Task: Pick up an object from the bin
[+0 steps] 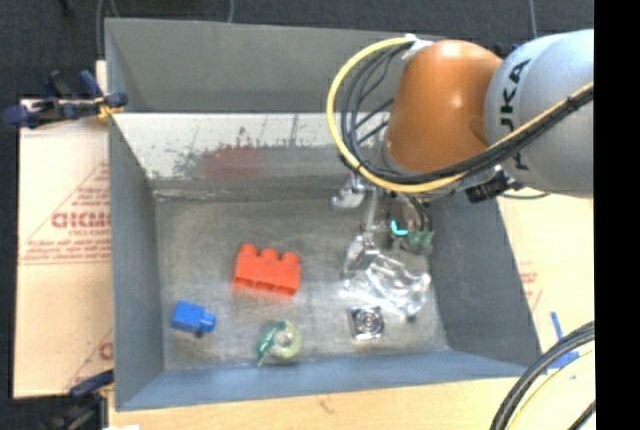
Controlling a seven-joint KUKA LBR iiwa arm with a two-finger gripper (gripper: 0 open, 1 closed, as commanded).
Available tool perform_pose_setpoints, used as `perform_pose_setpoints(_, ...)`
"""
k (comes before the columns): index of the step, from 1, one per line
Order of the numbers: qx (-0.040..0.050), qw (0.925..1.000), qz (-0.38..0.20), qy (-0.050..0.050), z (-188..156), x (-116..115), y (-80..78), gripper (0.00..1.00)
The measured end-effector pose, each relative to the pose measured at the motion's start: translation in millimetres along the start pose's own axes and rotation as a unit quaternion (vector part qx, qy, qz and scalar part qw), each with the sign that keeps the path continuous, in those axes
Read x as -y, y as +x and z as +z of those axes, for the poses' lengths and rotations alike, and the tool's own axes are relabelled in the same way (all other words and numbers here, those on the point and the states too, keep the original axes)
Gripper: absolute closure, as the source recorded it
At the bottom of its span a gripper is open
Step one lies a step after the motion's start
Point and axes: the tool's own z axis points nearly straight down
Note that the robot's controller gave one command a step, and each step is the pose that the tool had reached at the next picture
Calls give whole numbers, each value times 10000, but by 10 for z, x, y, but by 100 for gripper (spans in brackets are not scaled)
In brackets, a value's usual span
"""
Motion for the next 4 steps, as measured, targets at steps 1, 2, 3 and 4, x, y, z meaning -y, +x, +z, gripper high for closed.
perform_pose_setpoints(1,66,9977,-673,4,1054,-402,60,0)
perform_pose_setpoints(2,52,9996,-273,-5,471,-261,383,0)
perform_pose_setpoints(3,56,9998,165,-6,1062,-667,264,0)
perform_pose_setpoints(4,39,9999,163,-4,1083,-672,273,100)
